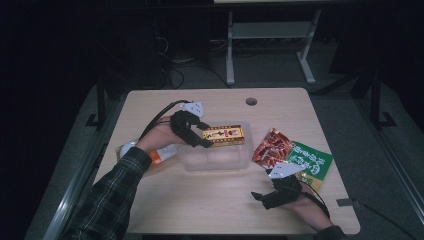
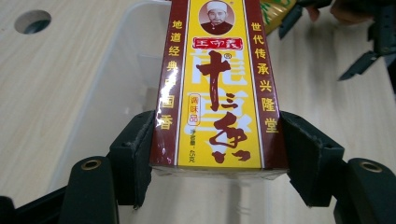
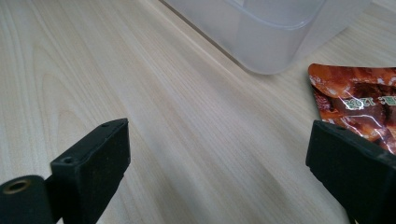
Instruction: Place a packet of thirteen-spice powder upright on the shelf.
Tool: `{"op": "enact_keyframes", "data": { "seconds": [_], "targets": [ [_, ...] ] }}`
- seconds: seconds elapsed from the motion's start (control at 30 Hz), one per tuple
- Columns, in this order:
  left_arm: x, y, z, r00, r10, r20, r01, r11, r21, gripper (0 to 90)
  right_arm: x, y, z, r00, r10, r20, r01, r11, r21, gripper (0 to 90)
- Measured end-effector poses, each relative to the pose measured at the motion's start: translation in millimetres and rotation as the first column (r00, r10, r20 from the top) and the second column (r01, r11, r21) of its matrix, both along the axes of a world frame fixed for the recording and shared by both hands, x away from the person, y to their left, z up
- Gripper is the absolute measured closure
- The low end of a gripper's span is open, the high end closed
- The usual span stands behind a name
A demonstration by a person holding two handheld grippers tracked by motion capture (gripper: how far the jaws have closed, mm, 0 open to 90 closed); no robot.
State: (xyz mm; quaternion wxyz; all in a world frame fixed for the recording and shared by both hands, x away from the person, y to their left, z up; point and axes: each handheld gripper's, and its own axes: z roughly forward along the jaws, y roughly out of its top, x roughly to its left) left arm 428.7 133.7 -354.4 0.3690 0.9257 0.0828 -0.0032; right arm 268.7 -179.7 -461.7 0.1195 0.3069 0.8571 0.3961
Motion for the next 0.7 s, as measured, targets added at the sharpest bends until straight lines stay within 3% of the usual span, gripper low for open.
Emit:
{"op": "enact_keyframes", "data": {
  "seconds": [0.3,0.7],
  "targets": [
    [14.2,-14.4,-10.9,0.9999,-0.012,-0.004,0.012,0.9981,0.06,32.1,-0.7,0.3,0.4,1.0,0.001,0.0,-0.001,1.0,0.004,6.0],
    [14.4,-26.3,-18.9,0.9995,-0.03,-0.012,0.03,0.9981,0.053,31.9,-1.2,0.7,0.7,1.0,0.005,0.002,-0.005,1.0,0.004,6.0]
  ]
}}
